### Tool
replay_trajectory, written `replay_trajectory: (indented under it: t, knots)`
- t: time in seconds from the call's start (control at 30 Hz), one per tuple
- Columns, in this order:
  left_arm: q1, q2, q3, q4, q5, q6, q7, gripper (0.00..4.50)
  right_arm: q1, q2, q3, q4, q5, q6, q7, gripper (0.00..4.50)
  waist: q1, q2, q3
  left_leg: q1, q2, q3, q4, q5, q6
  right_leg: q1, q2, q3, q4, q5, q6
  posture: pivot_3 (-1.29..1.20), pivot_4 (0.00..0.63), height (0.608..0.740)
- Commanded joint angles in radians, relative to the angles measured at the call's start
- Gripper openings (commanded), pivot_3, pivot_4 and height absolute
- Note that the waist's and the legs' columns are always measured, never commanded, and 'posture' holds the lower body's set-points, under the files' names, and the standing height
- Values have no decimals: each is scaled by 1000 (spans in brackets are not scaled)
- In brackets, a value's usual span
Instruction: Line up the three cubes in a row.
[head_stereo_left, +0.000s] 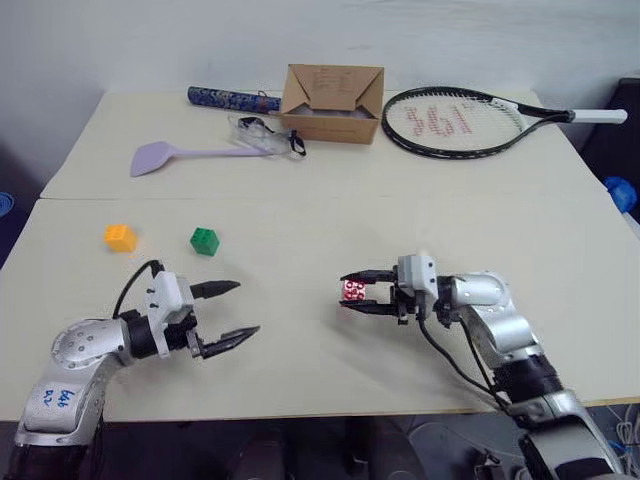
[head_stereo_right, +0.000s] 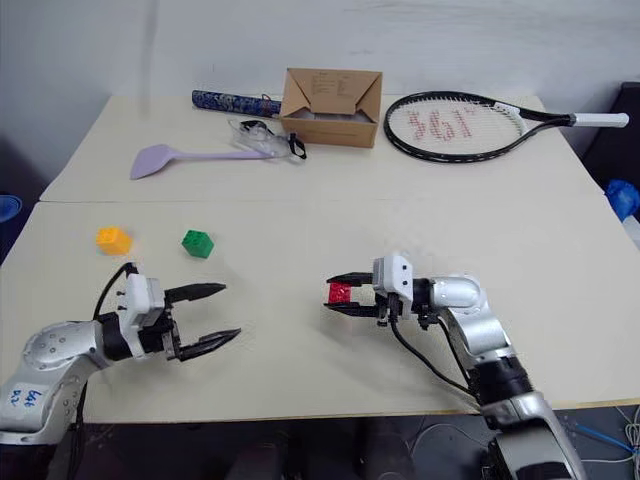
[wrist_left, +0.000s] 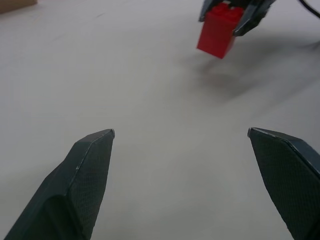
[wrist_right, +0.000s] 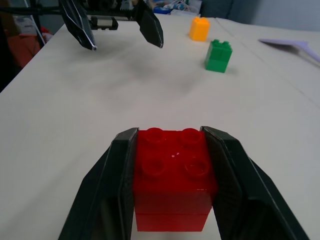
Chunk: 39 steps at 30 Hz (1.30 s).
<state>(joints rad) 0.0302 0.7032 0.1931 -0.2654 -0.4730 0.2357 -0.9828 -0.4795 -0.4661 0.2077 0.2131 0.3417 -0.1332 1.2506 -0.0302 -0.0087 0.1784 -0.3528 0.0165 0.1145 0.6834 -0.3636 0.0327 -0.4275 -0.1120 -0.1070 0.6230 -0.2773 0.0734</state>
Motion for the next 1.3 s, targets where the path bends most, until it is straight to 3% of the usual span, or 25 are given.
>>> replay_trajectory:
  t: [0.03, 0.23, 0.53, 0.57, 0.73, 0.83, 0.93, 1.07, 1.17, 1.3]
  knots:
    - [51, 19, 25, -88, -55, 23, -28, 4500, -53, 25, 38, 137, -31, -69, 112, 1512, 4, 0, 0, 0, 0, 0, 0, 0, 0, 0, 0, 0, 0, 0, 0, 0, 150, 740]
    - [93, 62, 75, -80, -40, -14, -72, 4500, -99, 34, 15, 227, -36, -107, 159, 1512, 2, 0, 0, -1, -1, -2, 1, 0, 0, 1, -2, -1, -1, 0, 0, 0, 150, 740]
    - [111, 51, 210, -1, -61, 25, 25, 4500, -60, -62, -60, 18, 27, -6, 179, 4326, 2, 2, 1, -1, -1, -3, 1, 0, 0, 0, -2, -2, -1, 0, 0, 0, 150, 740]
    - [125, 52, 238, 0, -73, 43, 33, 4500, -48, -81, -77, -24, 44, 23, 168, 4481, 2, 2, 1, -1, -1, -3, 1, 0, 0, 0, -2, -2, -1, 0, 0, 0, 150, 740]
    - [318, 18, 513, 131, -80, 31, 61, 4500, 149, -153, -310, -177, 173, 8, 94, 4481, 2, 2, 1, -2, 0, -3, 0, -1, -1, 0, -2, -3, -2, 0, 0, 0, 150, 740]
    - [326, -29, 626, 224, -93, -18, 134, 4500, 243, -137, -394, -167, 124, -69, -10, 4481, 5, 1, 1, -1, 0, -4, -1, -2, -1, 1, -2, -5, -4, 0, 0, 0, 150, 740]
    - [313, -56, 686, 289, -86, -45, 196, 4500, 319, -154, -436, -153, 179, -68, 36, 4481, 7, 1, 1, 0, -1, -3, 0, -3, 0, 1, -3, -3, -6, 1, 0, 0, 150, 740]
    - [273, -100, 632, 215, -96, -29, 249, 4500, 374, -146, -465, -197, 208, -44, -4, 4481, 18, 1, 1, 1, -1, -3, 0, -3, -1, 2, -4, -2, -6, 2, 0, 0, 150, 740]
    - [129, -182, 611, 129, -146, 16, 444, 4500, 390, -139, -458, -260, 227, -18, -29, 4481, 31, 1, 1, 1, -1, -3, 0, -3, -1, 2, -4, -2, -6, 2, 0, 0, 150, 740]
    - [-38, -269, 452, -15, -160, 172, 648, 4500, 367, -112, -439, -387, 292, 98, -131, 4481, 38, 0, 0, 1, -1, -3, 0, -2, -1, 2, -4, -3, -4, 3, 0, 0, 150, 740]
